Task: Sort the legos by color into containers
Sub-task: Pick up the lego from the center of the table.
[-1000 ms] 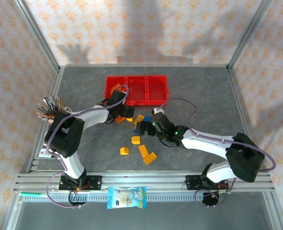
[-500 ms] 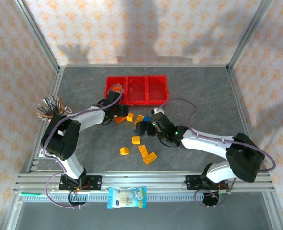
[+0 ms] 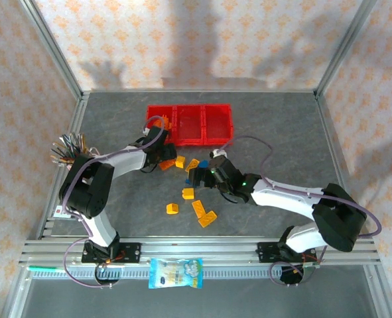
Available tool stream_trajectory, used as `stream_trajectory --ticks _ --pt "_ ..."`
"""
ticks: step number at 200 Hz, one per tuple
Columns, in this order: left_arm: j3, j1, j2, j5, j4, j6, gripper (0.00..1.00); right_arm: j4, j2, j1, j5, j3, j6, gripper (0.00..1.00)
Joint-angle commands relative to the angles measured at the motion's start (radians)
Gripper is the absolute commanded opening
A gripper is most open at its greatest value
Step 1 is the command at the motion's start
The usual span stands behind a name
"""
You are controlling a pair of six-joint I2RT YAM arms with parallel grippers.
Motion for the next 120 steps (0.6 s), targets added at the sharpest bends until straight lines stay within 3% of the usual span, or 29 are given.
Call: stream_trajectory --ticks 1,63,120 --pt "0.028 -0.003 0.041 -0.013 -0.027 -0.048 0.86 0.008 -0.004 -0.007 0.008 0.025 -0.003 1.0" --pt "0.078 -0.026 0.116 -0.065 -0.051 -0.06 0.75 0.004 -0.014 -0.012 0.012 0.01 -0.005 1.0" --pt "0.063 -0.029 0.1 -0.069 -0.041 -0.061 0.49 0.009 -0.015 -0.02 0.005 0.009 -0.009 1.0"
